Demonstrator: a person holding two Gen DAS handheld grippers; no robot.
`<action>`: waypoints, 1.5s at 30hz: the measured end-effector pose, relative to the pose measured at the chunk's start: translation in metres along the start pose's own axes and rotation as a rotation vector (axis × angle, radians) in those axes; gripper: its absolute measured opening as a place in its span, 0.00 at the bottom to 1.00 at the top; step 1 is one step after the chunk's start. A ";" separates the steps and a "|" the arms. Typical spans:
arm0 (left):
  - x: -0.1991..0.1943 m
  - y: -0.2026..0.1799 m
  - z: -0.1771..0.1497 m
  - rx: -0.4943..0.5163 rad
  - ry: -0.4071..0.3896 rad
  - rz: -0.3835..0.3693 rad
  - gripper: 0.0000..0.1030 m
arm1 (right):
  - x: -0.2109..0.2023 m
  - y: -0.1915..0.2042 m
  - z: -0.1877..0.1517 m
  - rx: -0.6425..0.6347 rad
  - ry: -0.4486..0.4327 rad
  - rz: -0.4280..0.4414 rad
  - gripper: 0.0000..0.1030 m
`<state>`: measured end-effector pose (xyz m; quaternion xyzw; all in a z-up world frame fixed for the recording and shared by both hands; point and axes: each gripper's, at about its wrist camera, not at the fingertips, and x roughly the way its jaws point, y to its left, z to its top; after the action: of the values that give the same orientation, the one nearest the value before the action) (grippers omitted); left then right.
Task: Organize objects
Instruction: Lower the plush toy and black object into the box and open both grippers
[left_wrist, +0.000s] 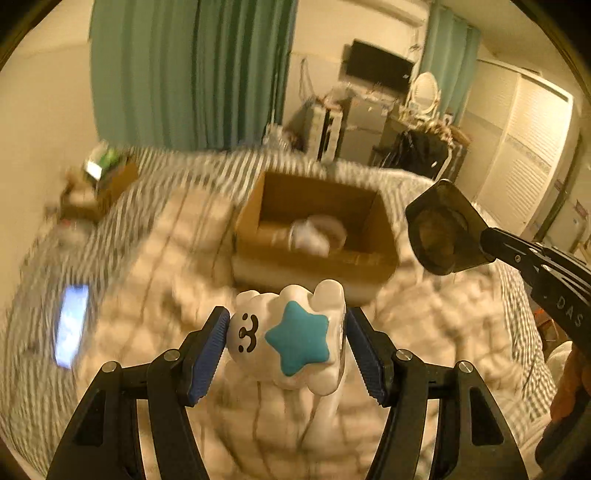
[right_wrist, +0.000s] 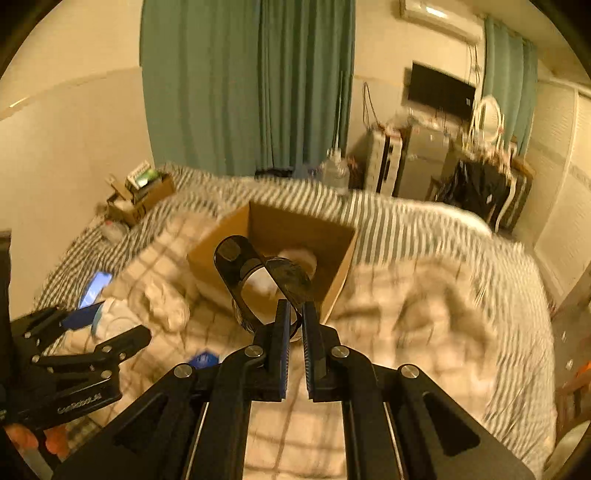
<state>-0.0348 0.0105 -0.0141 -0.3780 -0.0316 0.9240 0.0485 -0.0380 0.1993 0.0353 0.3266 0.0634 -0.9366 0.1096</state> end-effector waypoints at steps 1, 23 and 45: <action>-0.002 -0.006 0.013 0.027 -0.034 -0.001 0.65 | -0.004 -0.001 0.010 -0.011 -0.021 -0.012 0.06; 0.139 -0.017 0.120 0.151 -0.027 -0.015 0.65 | 0.128 -0.037 0.097 0.041 -0.032 0.011 0.06; 0.156 -0.009 0.098 0.105 0.066 0.017 0.89 | 0.135 -0.058 0.065 0.156 -0.051 0.050 0.58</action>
<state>-0.2134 0.0346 -0.0522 -0.4054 0.0216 0.9118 0.0614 -0.1938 0.2214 0.0043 0.3117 -0.0208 -0.9437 0.1086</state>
